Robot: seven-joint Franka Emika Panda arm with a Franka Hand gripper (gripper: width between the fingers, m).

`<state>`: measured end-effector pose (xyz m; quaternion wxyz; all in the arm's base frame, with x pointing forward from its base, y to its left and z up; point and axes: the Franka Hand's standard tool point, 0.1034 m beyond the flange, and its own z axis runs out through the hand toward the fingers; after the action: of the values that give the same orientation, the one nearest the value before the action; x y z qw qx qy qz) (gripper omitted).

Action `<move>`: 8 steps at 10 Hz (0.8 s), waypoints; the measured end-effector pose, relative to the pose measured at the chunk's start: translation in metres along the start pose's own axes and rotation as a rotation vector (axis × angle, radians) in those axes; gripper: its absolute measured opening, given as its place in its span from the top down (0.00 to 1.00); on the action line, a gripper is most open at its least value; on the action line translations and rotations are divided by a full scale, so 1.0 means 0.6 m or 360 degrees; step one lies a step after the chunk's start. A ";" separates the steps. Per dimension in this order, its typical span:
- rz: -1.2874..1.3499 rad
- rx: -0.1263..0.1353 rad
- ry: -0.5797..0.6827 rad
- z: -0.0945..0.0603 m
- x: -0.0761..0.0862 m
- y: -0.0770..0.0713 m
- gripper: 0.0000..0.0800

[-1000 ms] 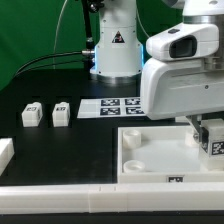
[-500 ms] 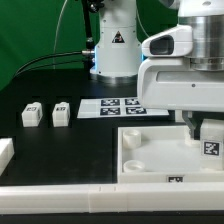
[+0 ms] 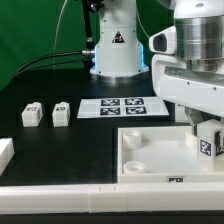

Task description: Assemble one leg

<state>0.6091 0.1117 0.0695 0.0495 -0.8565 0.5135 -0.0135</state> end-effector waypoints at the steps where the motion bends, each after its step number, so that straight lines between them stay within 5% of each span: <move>1: 0.0166 0.0003 -0.0008 0.000 0.000 0.000 0.64; 6: 0.0573 0.0014 -0.0044 0.001 -0.003 -0.001 0.64; 7: 0.0566 0.0014 -0.0045 0.001 -0.004 -0.001 0.52; 8: 0.0563 0.0014 -0.0045 0.001 -0.004 -0.001 0.30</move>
Offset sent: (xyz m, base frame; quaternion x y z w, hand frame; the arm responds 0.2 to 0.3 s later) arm 0.0013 -0.0009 -0.0009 0.0043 0.0002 0.2557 0.9668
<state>0.6084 0.1141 0.0690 0.0620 -0.7527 0.6555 0.0052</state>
